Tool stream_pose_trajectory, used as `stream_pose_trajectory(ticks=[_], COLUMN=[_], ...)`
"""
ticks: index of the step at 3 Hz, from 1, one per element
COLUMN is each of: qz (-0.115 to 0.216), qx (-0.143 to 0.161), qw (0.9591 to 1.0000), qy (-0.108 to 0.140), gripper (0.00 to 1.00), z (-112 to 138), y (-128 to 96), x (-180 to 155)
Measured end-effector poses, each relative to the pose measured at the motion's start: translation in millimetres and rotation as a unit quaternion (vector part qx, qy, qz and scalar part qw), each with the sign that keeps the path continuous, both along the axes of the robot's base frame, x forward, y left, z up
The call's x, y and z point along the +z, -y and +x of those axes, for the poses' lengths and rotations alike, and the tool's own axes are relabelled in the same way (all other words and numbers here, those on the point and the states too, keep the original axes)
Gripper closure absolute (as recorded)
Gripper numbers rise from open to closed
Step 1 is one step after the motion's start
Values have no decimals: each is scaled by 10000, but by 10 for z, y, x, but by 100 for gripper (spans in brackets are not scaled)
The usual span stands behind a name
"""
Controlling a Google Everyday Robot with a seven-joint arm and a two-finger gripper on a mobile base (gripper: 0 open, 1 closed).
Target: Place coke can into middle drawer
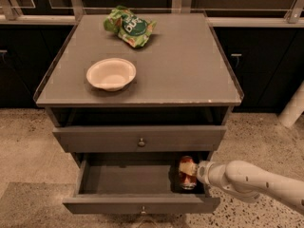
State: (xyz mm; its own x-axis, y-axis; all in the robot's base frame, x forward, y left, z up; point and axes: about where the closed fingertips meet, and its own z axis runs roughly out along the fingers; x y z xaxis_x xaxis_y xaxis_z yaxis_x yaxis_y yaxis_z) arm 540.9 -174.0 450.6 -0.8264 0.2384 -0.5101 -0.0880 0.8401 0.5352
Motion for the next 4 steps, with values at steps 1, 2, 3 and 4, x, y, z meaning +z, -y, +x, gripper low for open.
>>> stream_pose_trajectory(ticks=[1, 2, 3, 4], qz=[0, 0, 0, 1], qx=[0, 0, 1, 1], qw=[10000, 10000, 10000, 10000], qy=[0, 0, 0, 0], gripper=[57, 36, 10, 0], z=[0, 0, 0, 0], y=[-1, -1, -1, -1], x=[0, 0, 0, 0])
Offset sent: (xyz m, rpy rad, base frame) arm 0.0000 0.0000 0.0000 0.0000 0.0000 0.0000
